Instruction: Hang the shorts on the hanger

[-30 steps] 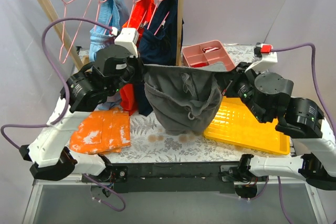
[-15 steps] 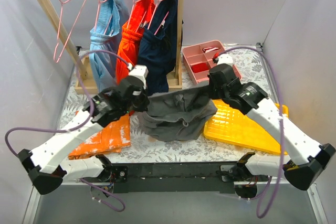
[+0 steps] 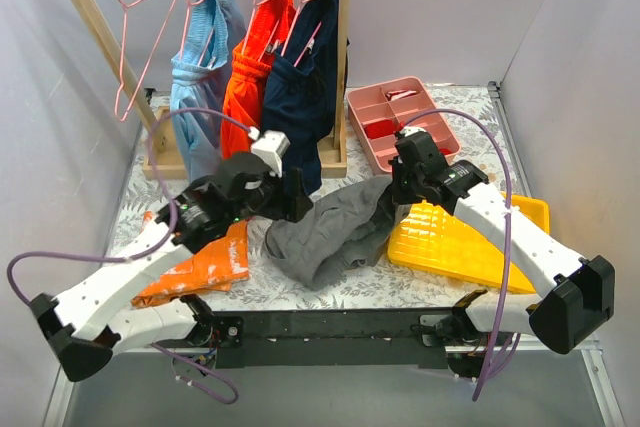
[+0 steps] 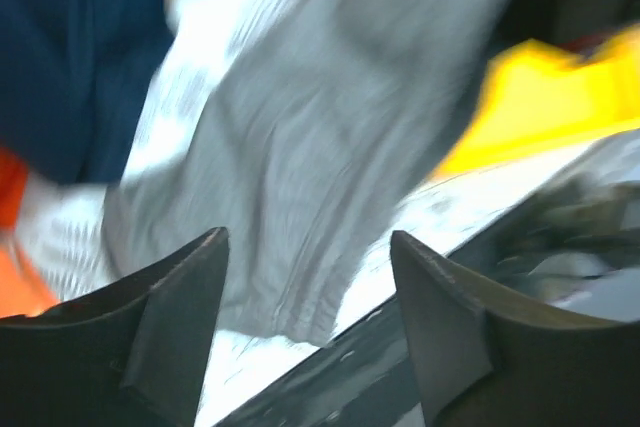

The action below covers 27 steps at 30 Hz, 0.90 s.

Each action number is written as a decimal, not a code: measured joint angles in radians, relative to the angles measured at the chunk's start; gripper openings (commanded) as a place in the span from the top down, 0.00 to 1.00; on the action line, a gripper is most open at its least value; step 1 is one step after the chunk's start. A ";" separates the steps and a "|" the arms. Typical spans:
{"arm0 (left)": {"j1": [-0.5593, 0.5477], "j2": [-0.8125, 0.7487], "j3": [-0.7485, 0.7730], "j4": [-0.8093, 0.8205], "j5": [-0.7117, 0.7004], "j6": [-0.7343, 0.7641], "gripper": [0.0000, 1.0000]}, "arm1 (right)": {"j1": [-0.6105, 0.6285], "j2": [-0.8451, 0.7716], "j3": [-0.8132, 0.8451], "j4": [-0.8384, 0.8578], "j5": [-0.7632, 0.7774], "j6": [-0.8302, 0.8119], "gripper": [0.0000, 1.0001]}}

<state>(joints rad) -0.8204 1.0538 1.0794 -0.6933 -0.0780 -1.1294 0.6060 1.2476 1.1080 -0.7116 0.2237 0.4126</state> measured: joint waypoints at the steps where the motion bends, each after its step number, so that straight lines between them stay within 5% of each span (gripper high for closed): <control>1: 0.000 -0.023 0.040 0.008 0.010 0.008 0.33 | 0.000 0.000 0.000 0.004 -0.005 0.000 0.99; 9: 0.010 -0.075 0.494 0.151 -0.264 0.186 0.23 | 0.000 0.000 0.000 0.046 -0.072 0.000 0.99; 13: 0.117 0.023 0.614 0.246 -0.349 0.304 0.17 | 0.000 0.000 -0.011 0.071 -0.104 -0.001 0.99; 16: 0.278 0.116 0.665 0.274 -0.312 0.340 0.14 | 0.000 0.003 -0.033 0.092 -0.131 -0.001 0.99; 27: 1.142 0.469 0.935 0.206 0.279 0.144 0.14 | 0.000 0.035 -0.087 0.130 -0.188 -0.020 0.99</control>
<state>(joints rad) 0.3214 1.5230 2.0148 -0.4877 0.2008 -0.9855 0.6060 1.2823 1.0214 -0.5816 0.0360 0.3923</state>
